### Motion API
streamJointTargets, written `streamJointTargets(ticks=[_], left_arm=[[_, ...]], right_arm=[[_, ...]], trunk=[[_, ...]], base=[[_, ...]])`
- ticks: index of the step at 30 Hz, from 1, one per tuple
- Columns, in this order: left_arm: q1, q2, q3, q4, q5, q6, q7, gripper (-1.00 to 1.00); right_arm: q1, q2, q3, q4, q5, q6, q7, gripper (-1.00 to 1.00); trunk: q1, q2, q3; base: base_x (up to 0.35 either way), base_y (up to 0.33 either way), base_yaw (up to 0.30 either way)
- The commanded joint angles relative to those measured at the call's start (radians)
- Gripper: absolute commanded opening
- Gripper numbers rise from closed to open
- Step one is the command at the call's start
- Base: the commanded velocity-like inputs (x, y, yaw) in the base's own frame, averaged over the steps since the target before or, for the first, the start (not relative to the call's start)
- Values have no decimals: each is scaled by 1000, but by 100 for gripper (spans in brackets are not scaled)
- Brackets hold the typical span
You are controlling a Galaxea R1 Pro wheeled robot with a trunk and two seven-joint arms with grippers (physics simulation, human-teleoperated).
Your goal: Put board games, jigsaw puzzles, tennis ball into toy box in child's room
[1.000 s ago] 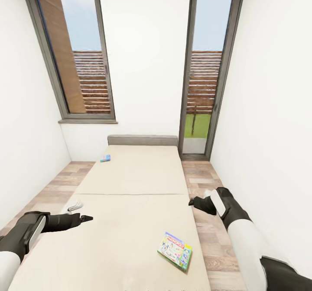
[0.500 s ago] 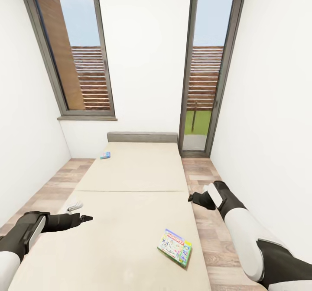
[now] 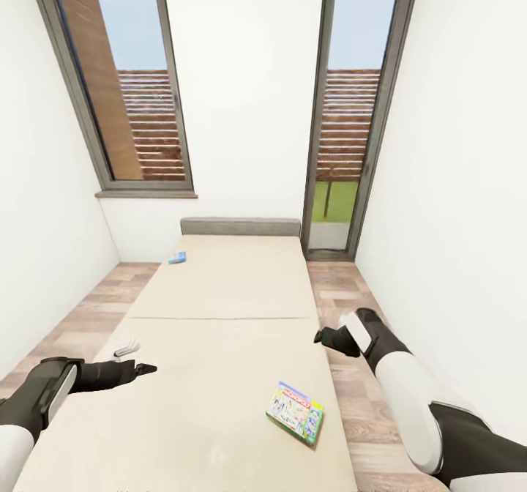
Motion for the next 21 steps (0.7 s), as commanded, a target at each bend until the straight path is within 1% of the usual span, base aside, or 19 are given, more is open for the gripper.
streamJointTargets(ticks=[1, 5, 7, 12, 21], left_arm=[[-1, 0, 3, -1, 1, 8, -4, 100], [-1, 0, 3, -1, 2, 7, -8, 100], [-1, 0, 3, -1, 2, 6, -11, 100], [-1, 2, 3, -2, 2, 5, -14, 100], [-1, 4, 4, -3, 2, 3, -17, 100]], right_arm=[[-1, 3, -3, 1, -10, 2, -10, 100], [-1, 12, 5, 7, -9, 1, -10, 100], [-1, 15, 17, 9, -9, 1, -10, 100], [-1, 18, 35, 10, -10, 1, -9, 100], [-1, 20, 45, 11, -11, 3, -9, 100]], trunk=[[1, -2, -4], [1, -2, -11], [1, -2, -14], [1, -2, -22], [1, -2, -37]], base=[[0, 0, 0], [0, 0, 0], [0, 0, 0], [0, 0, 0], [0, 0, 0]])
